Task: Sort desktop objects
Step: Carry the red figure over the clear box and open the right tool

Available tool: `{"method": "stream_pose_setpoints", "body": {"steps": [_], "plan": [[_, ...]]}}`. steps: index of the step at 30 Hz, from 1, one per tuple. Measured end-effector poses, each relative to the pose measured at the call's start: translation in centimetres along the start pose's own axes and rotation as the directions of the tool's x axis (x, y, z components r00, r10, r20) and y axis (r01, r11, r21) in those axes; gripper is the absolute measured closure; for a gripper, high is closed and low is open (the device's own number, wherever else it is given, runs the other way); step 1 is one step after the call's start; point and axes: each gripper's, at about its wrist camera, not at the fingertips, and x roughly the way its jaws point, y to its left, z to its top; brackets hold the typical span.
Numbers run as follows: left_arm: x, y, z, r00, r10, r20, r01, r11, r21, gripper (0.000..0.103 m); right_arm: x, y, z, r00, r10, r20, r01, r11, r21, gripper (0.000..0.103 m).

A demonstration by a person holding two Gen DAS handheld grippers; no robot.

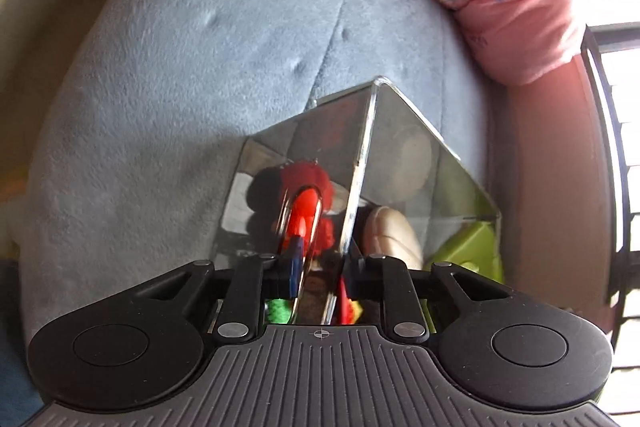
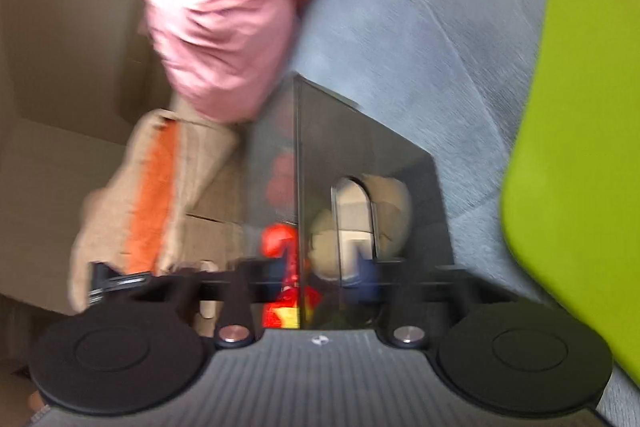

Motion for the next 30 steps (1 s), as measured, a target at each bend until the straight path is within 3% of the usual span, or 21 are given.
{"method": "stream_pose_setpoints", "body": {"steps": [3,7,11,13,14,16,17,18,20,22,24,27,29,30], "plan": [[-1.9,-0.5,-2.4,0.996,-0.088,0.010,0.087,0.994,0.059,0.073,-1.4,3.4,-2.7,0.985,-0.170,0.017,0.171,0.971,-0.165,0.083],[-4.8,-0.2,-6.9,0.981,-0.193,0.017,0.191,0.979,0.069,0.069,-5.7,4.9,-7.7,0.982,-0.190,0.006,0.187,0.959,-0.215,0.083],[-3.4,1.2,-10.8,0.995,-0.074,-0.071,0.078,0.995,0.056,0.068,-8.1,5.2,-12.3,0.969,-0.247,-0.010,0.236,0.937,-0.258,0.083],[-2.8,2.2,-11.7,0.992,-0.030,-0.127,0.034,0.999,0.030,0.070,-8.1,4.7,-14.0,0.954,-0.298,-0.034,0.279,0.923,-0.265,0.082],[-3.5,2.1,-11.7,0.993,-0.010,-0.120,0.014,0.999,0.039,0.064,-8.0,4.5,-14.4,0.942,-0.334,-0.046,0.312,0.915,-0.257,0.077],[-6.0,1.3,-11.7,0.995,0.081,-0.061,-0.075,0.992,0.098,0.018,-8.9,4.5,-14.8,0.928,-0.370,-0.034,0.351,0.904,-0.245,0.072],[-7.6,0.4,-11.8,0.988,0.155,-0.005,-0.152,0.978,0.142,0.011,-10.0,4.8,-14.7,0.931,-0.366,-0.019,0.351,0.905,-0.241,0.068],[-9.0,-0.6,-12.1,0.983,0.182,0.035,-0.185,0.965,0.184,0.010,-11.1,5.4,-14.5,0.931,-0.365,0.001,0.355,0.903,-0.241,0.056],[-11.8,-3.0,-12.9,0.975,0.196,0.103,-0.217,0.939,0.265,0.009,-13.4,7.6,-14.2,0.921,-0.380,0.083,0.388,0.882,-0.268,0.045],[-13.6,-4.8,-13.6,0.985,0.128,0.120,-0.158,0.942,0.297,0.009,-14.2,10.6,-14.2,0.923,-0.366,0.123,0.385,0.856,-0.344,0.040],[-14.6,-5.6,-14.1,0.985,0.104,0.136,-0.141,0.945,0.295,0.007,-12.9,13.6,-14.5,0.936,-0.336,0.102,0.346,0.836,-0.426,0.021],[-14.7,-5.5,-14.8,0.972,0.168,0.167,-0.210,0.936,0.281,0.005,-6.8,17.1,-15.5,0.939,-0.343,0.007,0.294,0.792,-0.535,0.017],[-14.0,-5.0,-15.6,0.955,0.247,0.165,-0.285,0.918,0.275,0.005,-1.3,18.6,-16.6,0.916,-0.398,-0.057,0.277,0.727,-0.629,0.018],[-13.5,-4.9,-16.2,0.945,0.286,0.159,-0.321,0.904,0.283,0.005,1.5,19.0,-17.4,0.894,-0.442,-0.075,0.281,0.682,-0.675,0.021]]}}
